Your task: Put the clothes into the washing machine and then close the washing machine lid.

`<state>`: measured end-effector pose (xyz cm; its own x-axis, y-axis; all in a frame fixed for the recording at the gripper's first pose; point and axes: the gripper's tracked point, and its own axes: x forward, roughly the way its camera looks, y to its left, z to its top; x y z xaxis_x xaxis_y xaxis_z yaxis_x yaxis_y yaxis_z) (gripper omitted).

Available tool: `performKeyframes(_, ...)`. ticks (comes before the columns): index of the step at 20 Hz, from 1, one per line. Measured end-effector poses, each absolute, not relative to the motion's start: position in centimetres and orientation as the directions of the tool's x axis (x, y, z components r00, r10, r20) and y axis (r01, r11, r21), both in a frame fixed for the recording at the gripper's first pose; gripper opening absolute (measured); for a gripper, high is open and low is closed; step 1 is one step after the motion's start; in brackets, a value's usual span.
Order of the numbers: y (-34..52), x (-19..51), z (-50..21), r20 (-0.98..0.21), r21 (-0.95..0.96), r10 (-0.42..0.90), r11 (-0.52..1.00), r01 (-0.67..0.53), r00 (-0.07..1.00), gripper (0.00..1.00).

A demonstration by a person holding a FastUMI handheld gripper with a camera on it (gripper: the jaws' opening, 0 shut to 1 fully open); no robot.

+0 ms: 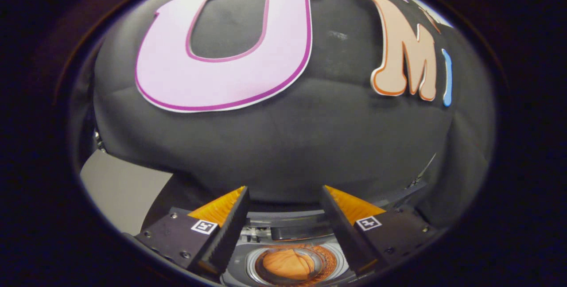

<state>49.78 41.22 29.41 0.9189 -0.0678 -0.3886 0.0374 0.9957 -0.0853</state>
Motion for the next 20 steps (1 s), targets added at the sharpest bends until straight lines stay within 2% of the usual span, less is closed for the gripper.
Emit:
performKeyframes(8,37.8,52.1,30.2,-0.408,0.001,-0.031,0.999,0.035,0.913,0.98)
performKeyframes(20,35.1,41.5,33.0,-0.145,0.064,-0.025,0.997,0.035,0.989,0.97)
